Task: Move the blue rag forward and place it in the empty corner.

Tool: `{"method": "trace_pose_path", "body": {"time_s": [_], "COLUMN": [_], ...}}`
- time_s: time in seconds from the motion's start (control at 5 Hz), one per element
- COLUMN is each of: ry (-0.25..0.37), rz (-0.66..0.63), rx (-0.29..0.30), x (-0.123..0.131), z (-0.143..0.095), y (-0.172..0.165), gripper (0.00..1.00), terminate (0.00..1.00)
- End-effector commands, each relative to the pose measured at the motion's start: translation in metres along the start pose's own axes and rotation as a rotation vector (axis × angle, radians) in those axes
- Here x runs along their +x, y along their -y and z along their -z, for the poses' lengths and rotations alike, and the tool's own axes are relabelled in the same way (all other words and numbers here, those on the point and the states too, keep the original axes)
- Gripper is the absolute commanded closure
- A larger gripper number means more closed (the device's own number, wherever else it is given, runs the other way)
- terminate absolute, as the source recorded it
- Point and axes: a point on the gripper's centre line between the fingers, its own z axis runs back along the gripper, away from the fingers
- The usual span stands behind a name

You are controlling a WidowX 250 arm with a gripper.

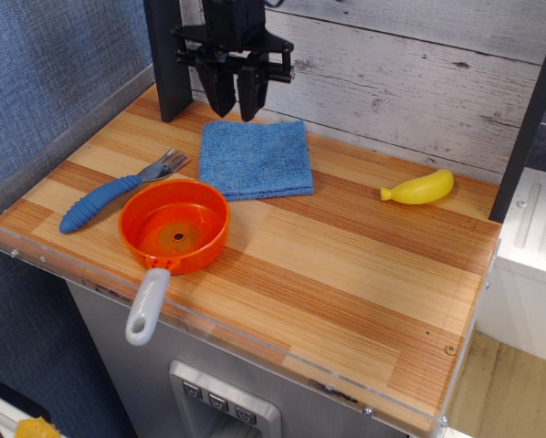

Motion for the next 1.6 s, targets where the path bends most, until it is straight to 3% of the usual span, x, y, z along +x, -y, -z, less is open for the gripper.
{"method": "trace_pose_path", "body": {"time_s": [0.0,0.6,0.8,1.4], "ry": [0.013,0.058,0.020,-0.003], "rz": [-0.049,-0.205,-0.258,-0.291], "rx": [0.047,0.047,0.063,0.071], "x": [0.009,0.004,0.001,-0.023], "z": [0.016,0.050,0.055,0.054], "y": [-0.012,-0.014,-0.008,0.024], "gripper": [1.00,1.00,1.00,1.00], "terminate": [0.00,0.00,0.00,0.00]}}
